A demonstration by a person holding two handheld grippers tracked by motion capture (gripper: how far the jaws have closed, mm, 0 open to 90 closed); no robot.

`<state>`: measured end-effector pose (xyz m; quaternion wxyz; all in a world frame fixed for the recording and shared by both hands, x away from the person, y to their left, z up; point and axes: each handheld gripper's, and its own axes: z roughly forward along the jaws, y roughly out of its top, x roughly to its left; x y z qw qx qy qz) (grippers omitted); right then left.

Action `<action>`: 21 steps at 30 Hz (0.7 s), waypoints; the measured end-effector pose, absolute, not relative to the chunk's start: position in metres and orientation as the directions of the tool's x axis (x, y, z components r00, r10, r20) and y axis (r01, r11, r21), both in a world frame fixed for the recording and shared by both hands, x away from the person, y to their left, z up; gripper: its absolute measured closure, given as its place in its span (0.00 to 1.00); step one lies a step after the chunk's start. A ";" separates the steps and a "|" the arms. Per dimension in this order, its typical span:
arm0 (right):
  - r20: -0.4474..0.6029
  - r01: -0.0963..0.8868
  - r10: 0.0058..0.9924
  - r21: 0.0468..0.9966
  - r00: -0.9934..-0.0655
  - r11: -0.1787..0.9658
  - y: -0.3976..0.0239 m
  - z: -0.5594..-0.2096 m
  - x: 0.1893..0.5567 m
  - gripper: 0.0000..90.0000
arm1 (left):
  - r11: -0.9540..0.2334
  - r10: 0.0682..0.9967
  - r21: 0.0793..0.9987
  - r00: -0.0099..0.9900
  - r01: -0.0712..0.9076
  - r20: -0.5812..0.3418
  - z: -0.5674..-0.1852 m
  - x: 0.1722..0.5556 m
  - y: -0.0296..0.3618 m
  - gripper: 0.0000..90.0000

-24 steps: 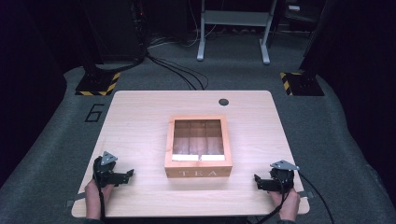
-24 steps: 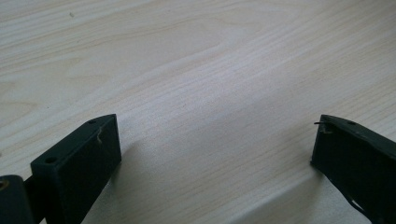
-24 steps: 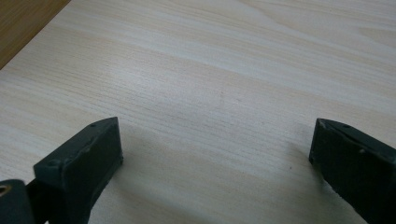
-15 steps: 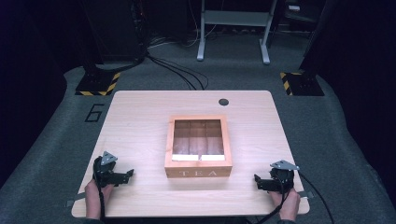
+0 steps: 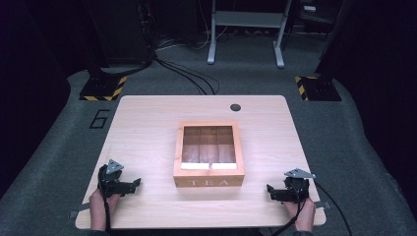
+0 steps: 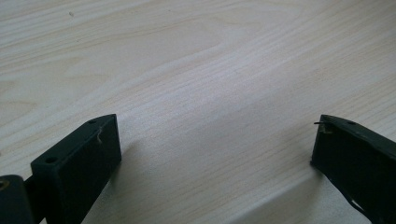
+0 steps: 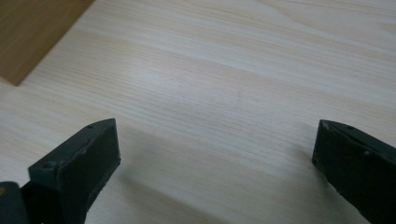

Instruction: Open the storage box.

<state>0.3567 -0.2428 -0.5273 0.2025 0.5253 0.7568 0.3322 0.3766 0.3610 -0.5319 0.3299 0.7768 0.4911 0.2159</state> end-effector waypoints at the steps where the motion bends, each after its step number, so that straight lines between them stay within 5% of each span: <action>1: 0.049 0.661 0.928 0.716 -0.369 0.225 -0.240 -0.526 0.356 0.00 | -0.300 0.906 0.724 0.424 0.621 0.011 -0.532 0.377 0.361 0.01; 21: 0.078 0.562 0.835 0.773 -0.545 0.295 -0.183 -0.486 0.343 0.00 | -0.299 0.906 0.724 0.424 0.621 0.011 -0.532 0.377 0.361 0.01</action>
